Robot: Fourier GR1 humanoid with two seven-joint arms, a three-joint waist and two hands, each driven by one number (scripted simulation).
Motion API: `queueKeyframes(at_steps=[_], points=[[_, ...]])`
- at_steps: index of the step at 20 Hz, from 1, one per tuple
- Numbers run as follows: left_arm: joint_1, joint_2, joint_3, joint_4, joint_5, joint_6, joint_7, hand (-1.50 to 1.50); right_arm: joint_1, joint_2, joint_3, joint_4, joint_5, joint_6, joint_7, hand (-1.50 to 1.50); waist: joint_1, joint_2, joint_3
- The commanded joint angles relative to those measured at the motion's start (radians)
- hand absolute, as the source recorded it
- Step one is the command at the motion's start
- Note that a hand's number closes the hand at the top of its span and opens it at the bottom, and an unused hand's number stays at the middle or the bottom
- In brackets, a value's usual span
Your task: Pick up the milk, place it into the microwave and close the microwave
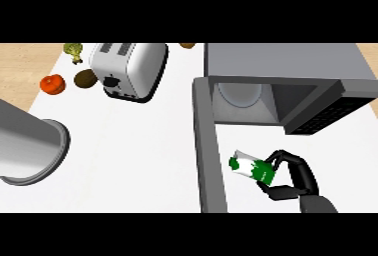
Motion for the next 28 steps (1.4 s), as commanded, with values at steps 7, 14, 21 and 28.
queueKeyframes(at_steps=[7,14,21,28], points=[[0.058,0.032,0.073,-0.104,0.192,-0.009,0.015,-1.5,-0.167,0.064,-0.058,0.083,-0.049,-0.045,-0.031,1.5,-0.002,0.001,0.003],[0.026,0.019,0.042,-0.113,0.16,0.036,0.065,-1.5,-0.261,0.057,-0.056,0.096,-0.026,-0.139,0.011,1.5,-0.009,0.002,0.003],[0.006,0.018,0.04,-0.081,0.145,0.011,0.053,-1.5,-0.44,-0.028,-0.086,0.155,-0.039,-0.1,0.115,1.5,0.005,0.007,0.003],[-0.062,0.061,0.071,-0.008,0.164,0.015,0.051,-1.5,-0.575,-0.023,-0.089,0.238,-0.015,-0.203,0.21,1.5,0.02,0.017,0.004]])
